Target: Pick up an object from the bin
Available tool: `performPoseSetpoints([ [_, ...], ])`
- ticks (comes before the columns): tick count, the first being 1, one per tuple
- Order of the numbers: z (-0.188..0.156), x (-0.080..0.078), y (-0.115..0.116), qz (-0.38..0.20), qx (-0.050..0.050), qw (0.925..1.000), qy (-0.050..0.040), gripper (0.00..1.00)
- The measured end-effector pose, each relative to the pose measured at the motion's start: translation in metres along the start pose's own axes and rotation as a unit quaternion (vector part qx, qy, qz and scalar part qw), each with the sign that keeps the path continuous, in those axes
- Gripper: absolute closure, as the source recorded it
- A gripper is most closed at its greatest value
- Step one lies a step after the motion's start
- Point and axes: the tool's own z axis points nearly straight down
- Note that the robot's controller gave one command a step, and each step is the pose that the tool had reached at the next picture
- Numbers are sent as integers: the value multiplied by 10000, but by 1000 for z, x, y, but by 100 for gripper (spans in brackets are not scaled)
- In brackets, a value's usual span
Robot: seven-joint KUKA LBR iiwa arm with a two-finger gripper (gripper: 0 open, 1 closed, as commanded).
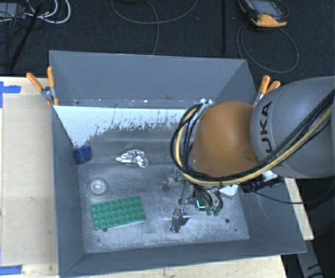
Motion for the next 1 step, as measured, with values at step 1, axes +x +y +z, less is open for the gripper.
performPoseSetpoints([
  [1, 81, 2, 96, -810, -3, 9966, -117, 0],
])
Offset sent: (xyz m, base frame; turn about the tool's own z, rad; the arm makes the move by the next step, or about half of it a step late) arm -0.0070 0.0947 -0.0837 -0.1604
